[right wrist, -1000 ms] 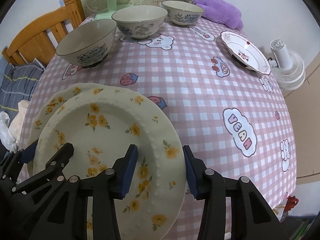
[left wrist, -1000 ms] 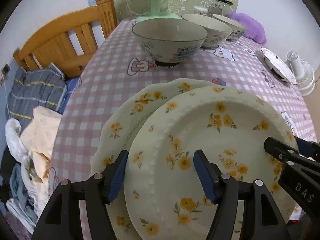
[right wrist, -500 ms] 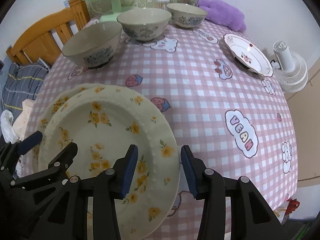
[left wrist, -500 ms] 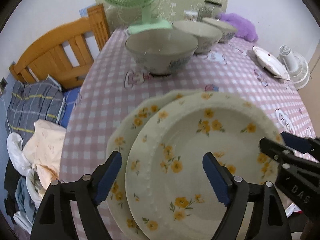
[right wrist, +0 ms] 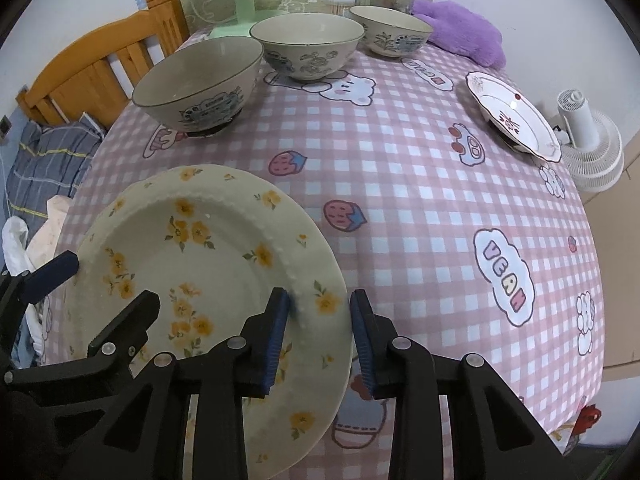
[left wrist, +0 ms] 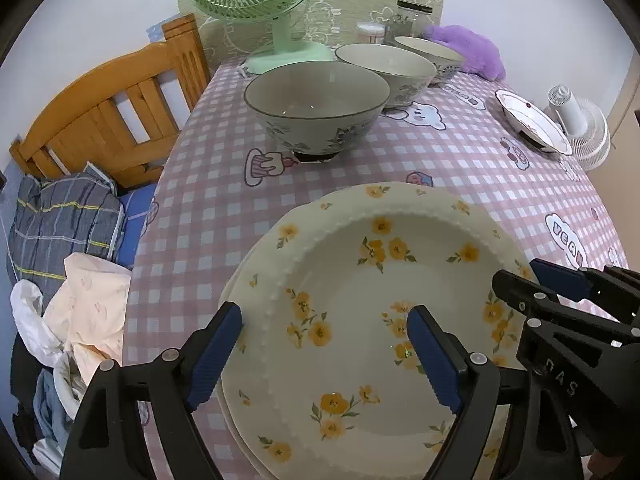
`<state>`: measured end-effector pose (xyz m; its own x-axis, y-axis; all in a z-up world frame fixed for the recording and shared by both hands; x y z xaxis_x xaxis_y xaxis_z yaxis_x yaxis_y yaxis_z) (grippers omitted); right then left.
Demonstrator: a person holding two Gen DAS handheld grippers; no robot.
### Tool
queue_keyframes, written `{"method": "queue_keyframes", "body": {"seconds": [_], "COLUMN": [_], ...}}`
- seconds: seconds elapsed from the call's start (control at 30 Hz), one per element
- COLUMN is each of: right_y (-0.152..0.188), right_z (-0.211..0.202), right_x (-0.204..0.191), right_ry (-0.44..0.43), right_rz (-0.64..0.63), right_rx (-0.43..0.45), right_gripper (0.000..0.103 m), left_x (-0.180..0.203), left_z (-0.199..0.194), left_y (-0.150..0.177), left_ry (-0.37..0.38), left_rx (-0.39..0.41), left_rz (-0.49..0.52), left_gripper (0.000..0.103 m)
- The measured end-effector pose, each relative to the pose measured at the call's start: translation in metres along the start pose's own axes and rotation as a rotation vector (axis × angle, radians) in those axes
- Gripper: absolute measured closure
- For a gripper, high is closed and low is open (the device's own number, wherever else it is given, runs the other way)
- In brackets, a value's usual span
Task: Organize plates and bowls
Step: 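Lower the deep plate onto the scalloped plate and open the right gripper, then move the right gripper to the white red-patterned plate and grasp its rim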
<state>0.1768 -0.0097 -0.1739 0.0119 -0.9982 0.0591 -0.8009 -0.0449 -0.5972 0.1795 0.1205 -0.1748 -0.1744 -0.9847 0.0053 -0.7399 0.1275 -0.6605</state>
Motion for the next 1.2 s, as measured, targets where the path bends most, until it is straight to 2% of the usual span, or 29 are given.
{"method": "queue_keyframes", "body": {"seconds": [0.33, 0.43, 0.6, 0.7, 1.03, 1.2], "right_y": [-0.001, -0.002, -0.01, -0.018, -0.04, -0.045], "right_z": [0.001, -0.004, -0.022, -0.035, -0.067, -0.072], "right_x": [-0.002, -0.001, 0.004, 0.01, 0.029, 0.053], "right_ry": [-0.009, -0.03, -0.017, -0.015, -0.054, -0.074], "right_rz": [0.037, 0.069, 0.067, 0.075, 0.083, 0.097], "right_rx": [-0.02, -0.025, 0.013, 0.047, 0.151, 0.154], "right_gripper": [0.064, 0.06, 0.045, 0.042, 0.041, 0.041], "left_x": [-0.005, -0.006, -0.007, -0.005, 0.014, 0.031], "left_z": [-0.005, -0.012, -0.024, -0.034, -0.06, -0.061], "left_y": [0.0, -0.004, -0.015, -0.024, -0.052, -0.064], "left_ry": [0.02, 0.024, 0.035, 0.03, 0.013, -0.022], "left_rx": [-0.006, 0.007, 0.036, 0.065, 0.187, 0.195], "left_rz": [-0.022, -0.028, -0.031, -0.033, -0.076, -0.133], "left_gripper": [0.014, 0.012, 0.006, 0.005, 0.005, 0.005]}}
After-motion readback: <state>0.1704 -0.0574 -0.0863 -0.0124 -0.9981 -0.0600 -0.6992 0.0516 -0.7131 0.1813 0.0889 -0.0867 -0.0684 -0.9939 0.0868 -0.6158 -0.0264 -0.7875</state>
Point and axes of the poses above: each gripper's, at about its wrist camera, not at the fingertips, and z roughly the way its jaws point, x to its right, y to its underside, the point moved 10 cm from there along z, roughly the way its jaws point, and after that the axes turned 13 degrees about x, right-handed, at the moved point
